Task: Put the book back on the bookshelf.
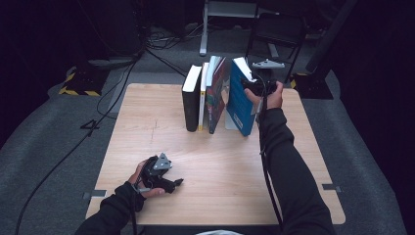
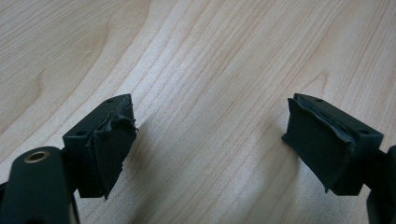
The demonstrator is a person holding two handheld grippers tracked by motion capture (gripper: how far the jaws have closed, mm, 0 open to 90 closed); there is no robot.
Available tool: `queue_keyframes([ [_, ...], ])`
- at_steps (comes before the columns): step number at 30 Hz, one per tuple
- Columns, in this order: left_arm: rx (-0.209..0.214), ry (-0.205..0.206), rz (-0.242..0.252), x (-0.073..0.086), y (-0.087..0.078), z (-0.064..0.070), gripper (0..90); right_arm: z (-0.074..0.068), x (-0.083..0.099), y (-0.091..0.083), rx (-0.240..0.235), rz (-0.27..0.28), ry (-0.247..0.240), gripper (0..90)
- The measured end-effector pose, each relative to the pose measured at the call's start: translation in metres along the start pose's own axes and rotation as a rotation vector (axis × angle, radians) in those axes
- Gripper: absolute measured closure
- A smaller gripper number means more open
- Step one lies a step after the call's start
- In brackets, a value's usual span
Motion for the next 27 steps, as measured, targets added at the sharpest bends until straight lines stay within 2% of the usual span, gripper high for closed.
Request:
queue_keyframes([
  [7,0.0,0.0,0.0,0.0,0.0,0.0,16.2,0.002,0.008,-0.005,-0.021,-0.032,-0.007,58.2],
  [14,-0.001,-0.001,0.001,0.0,0.0,0.0,16.2,0.003,0.012,-0.01,-0.014,-0.053,-0.014,56.6],
  [16,-0.001,-0.007,0.003,0.0,0.0,0.0,16.2,0.003,0.013,-0.013,-0.014,-0.043,-0.012,53.9],
  [18,-0.003,-0.006,0.003,0.0,0.0,0.0,16.2,0.004,0.014,-0.015,-0.009,-0.04,-0.007,47.6],
  [19,-0.003,-0.006,0.003,0.0,0.0,0.0,16.2,0.004,0.014,-0.015,-0.009,-0.04,-0.007,47.6],
  [22,-0.003,-0.006,0.004,0.0,0.0,0.0,16.3,0.005,0.022,-0.018,-0.019,-0.057,-0.016,39.8],
  [27,-0.001,-0.008,0.003,0.0,0.0,0.0,16.2,0.005,0.043,-0.03,-0.082,-0.023,-0.042,35.9],
])
Point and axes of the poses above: each handheld gripper's, and its own axes: y roughly forward along the jaws, x roughly out of its underside, z roughly to its right, the point moved 8 cm from there along y, roughly forward along the jaws, and after that the axes turned 14 degrees about -z, right-handed, at the moved point
